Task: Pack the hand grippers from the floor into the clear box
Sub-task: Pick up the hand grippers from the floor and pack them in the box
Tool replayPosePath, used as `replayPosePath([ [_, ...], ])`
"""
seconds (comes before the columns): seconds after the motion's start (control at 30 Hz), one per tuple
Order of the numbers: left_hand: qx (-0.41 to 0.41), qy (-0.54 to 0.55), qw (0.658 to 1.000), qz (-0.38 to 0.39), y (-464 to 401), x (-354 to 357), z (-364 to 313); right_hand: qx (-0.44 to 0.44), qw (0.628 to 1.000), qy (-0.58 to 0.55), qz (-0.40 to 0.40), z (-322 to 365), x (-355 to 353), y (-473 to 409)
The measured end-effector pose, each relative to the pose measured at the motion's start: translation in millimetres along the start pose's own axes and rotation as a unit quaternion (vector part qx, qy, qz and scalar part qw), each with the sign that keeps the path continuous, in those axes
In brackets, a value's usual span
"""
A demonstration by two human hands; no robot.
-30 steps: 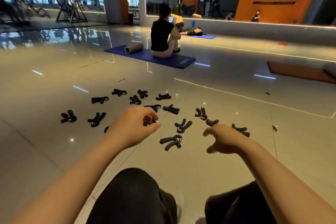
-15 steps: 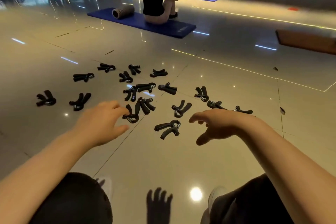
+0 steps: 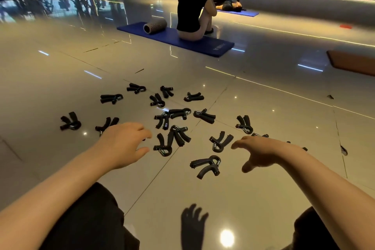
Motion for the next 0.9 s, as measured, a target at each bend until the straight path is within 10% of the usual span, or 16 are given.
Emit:
replayPosePath([
  [0.33, 0.091, 0.078, 0.992, -0.043, -74.9, -0.5, -69.0, 0.001, 0.982, -0.079, -0.173, -6.2, -35.3, 8.8],
  [0.57, 0.011, 0.178, 0.982, -0.058, -160.5, 39.0, -101.5, 0.031, 0.990, -0.086, -0.109, -51.7, -31.0, -62.4],
  [0.9, -0.113, 0.297, 0.941, 0.115, -131.7, 205.4, -69.6, -0.044, 0.995, 0.001, 0.086, -57.7, 17.6, -136.5],
])
Point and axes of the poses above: each hand's wrist, its own y-axis away from the middle knuckle, its own x-axis out of the palm, z = x × y, the point moved 1 cm from there along -y, towards the middle knuckle, and after that the axes turned 6 degrees about -z, right-handed, at the moved point
